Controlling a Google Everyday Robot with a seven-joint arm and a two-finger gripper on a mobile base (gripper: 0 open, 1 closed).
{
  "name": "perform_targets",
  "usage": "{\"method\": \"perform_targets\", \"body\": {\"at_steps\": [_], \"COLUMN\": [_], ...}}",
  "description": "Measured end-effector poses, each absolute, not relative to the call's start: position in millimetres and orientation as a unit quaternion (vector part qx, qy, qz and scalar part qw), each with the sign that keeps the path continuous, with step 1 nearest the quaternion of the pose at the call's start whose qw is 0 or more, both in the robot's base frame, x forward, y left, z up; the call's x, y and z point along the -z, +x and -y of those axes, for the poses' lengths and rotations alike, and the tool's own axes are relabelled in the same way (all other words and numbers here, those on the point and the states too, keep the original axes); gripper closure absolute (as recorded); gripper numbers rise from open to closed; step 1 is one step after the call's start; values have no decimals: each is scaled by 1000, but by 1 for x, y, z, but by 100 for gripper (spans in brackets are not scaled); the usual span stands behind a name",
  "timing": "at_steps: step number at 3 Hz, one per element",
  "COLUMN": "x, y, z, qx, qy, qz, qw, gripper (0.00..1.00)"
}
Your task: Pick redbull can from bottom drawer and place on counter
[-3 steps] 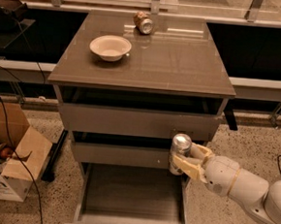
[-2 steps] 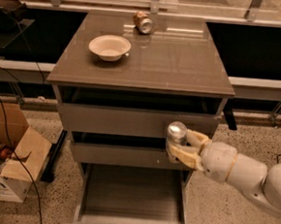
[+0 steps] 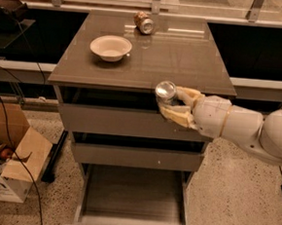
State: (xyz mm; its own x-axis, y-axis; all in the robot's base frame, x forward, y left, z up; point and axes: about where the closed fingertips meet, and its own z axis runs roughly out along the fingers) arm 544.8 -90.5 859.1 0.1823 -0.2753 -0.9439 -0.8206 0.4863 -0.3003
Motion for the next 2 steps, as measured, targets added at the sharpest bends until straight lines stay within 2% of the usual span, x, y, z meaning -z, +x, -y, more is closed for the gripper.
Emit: {"method": "perform_targets", "body": {"at_steps": [2], "x": [-972], "y": [597], "z": [63], "qx": [-86], "qy": [-548], "qz": [-532], "qw": [640], "gripper": [100]}}
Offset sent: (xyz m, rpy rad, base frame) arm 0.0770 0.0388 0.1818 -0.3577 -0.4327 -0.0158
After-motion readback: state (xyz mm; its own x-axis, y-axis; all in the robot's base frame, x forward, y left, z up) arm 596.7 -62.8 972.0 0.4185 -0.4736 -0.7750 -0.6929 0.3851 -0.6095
